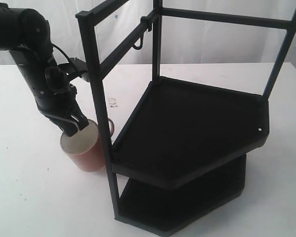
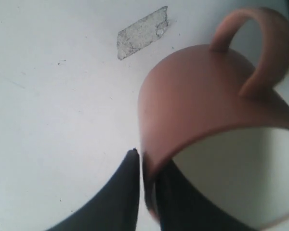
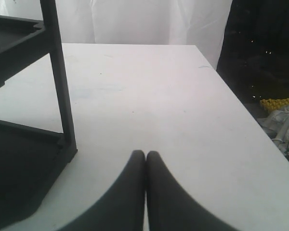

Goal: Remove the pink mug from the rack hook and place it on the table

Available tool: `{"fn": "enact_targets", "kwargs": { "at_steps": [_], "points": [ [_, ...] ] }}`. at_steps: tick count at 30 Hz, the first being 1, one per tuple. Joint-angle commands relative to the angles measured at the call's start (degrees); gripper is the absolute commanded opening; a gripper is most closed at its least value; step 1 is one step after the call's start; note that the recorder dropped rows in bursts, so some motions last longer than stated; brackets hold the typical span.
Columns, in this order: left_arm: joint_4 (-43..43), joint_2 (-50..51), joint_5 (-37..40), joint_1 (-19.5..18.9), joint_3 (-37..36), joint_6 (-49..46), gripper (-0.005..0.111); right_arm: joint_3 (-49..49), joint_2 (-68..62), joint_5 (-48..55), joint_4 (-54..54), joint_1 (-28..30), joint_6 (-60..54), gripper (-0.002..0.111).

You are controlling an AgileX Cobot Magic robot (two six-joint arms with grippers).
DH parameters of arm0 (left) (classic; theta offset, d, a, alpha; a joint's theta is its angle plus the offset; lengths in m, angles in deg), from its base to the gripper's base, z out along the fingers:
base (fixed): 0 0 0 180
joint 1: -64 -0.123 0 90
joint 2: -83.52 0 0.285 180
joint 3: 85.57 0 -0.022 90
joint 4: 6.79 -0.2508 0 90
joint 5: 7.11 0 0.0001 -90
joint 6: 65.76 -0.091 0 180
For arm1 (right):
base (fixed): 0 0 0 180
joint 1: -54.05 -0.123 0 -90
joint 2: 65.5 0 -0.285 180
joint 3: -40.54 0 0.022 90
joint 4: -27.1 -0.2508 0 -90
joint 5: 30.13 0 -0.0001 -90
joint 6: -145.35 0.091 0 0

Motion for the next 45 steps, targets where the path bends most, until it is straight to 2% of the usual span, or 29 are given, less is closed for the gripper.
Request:
{"fn": "enact_targets", "kwargs": {
  "at_steps": [1, 5, 11, 13, 15, 17, 20, 25, 31, 34, 37, 39, 42, 45],
  "points": [
    [0.53, -0.38, 0.70, 0.11, 0.48, 0.55, 0.038, 0.07, 0.14, -0.50, -0.08, 0.04, -0.05, 0.000],
    [0.53, -0.38, 1.07, 0.11, 0.48, 0.55, 0.049, 0.07, 0.14, -0.50, -0.08, 0.04, -0.05, 0.000],
    [0.53, -0.87, 3.97, 0.11, 0.48, 0.69, 0.050, 0.07, 0.14, -0.50, -0.08, 0.04, -0.05, 0.000],
    [-2.51, -2.95, 2.70, 0.11, 0.50, 6.12, 0.048, 0.07, 0.14, -0.50, -0.08, 0.04, -0.05, 0.000],
    [-11.20, -6.58, 0.35, 0.11, 0.50, 14.54, 0.042, 0.07, 0.14, -0.50, -0.08, 0.04, -0.05, 0.000],
    [-21.14, -11.09, -1.20, 0.11, 0.50, 20.27, 0.027, 0.07, 0.14, -0.50, -0.08, 0.04, -0.05, 0.000],
    [-26.61, -15.46, -1.34, -0.30, 0.35, 20.78, 0.000, 0.07, 0.14, -0.50, -0.08, 0.04, -0.05, 0.000],
    [-26.49, -20.04, -10.70, -5.69, -5.51, 31.83, 0.000, 0.07, 0.14, -0.50, -0.08, 0.04, -0.05, 0.000],
    [-27.31, -27.32, -21.15, -13.93, -19.59, 37.42, 0.000, 0.07, 0.14, -0.50, -0.08, 0.04, -0.05, 0.000],
    [-29.87, -32.56, -27.48, -18.90, -28.97, 39.24, 0.000, 0.07, 0.14, -0.50, -0.08, 0.04, -0.05, 0.000],
    [-30.78, -40.60, -36.11, -23.21, -40.94, 41.82, 0.000, 0.07, 0.14, -0.50, -0.08, 0.04, -0.05, 0.000],
    [-31.18, -47.59, -46.22, -25.47, -49.68, 47.46, 0.000, 0.07, 0.14, -0.50, -0.08, 0.04, -0.05, 0.000],
    [-29.47, -58.93, -59.06, -26.76, -58.29, 52.08, 0.000, 0.07, 0.14, -0.50, -0.08, 0.04, -0.05, 0.000],
    [-29.10, -71.22, -57.27, -26.75, -61.22, 53.96, 0.000, 0.07, 0.14, -0.50, -0.08, 0.04, -0.05, 0.000]
  ]
}}
